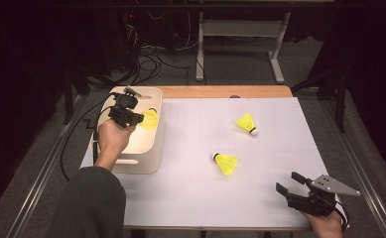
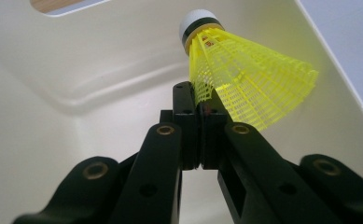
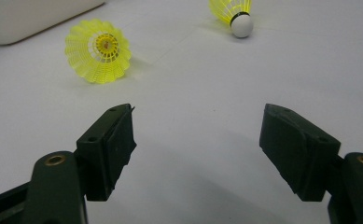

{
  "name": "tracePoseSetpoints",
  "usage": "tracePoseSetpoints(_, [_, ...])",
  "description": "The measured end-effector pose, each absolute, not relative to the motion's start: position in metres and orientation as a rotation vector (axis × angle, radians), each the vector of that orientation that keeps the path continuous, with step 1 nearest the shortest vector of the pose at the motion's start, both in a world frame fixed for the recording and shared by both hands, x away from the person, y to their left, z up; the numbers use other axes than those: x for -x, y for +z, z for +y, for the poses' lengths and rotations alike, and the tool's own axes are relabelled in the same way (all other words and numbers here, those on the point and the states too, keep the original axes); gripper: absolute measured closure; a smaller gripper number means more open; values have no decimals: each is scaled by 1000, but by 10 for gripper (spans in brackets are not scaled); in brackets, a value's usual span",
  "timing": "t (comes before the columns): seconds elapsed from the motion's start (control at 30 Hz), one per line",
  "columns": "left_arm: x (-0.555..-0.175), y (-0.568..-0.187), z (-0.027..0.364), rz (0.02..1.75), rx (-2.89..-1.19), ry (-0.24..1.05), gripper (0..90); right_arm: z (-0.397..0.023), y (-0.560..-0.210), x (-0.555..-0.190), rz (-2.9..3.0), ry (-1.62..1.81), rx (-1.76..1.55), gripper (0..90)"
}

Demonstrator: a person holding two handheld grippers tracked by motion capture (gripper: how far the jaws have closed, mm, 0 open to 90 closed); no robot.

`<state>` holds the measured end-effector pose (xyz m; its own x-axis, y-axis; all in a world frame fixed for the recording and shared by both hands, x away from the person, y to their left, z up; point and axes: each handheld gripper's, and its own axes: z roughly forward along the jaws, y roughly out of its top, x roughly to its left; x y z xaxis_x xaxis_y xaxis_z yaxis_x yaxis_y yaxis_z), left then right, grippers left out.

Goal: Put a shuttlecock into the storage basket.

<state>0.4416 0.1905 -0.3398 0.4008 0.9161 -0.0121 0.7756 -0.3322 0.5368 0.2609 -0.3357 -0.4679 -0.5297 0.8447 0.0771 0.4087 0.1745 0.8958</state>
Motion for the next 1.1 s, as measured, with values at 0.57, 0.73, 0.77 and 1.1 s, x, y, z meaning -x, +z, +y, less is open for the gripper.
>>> tracePoseSetpoints(0.57, [-445, -347, 192, 1463, -2216, 386, 884, -335, -468, -261, 2019, 1321, -1179, 269])
tracePoseSetpoints(0.73, [-445, -349, 191, 1463, -2220, 383, 883, -335, -468, -261, 2018, 1320, -1177, 269])
tracePoseSetpoints(0.77, [-445, -350, 191, 1463, -2222, 382, 882, -335, -468, -261, 2018, 1319, -1177, 269])
tracePoseSetpoints(1.1, [-446, -352, 190, 1474, -2233, 373, 878, -335, -468, -261, 2019, 1321, -1175, 269])
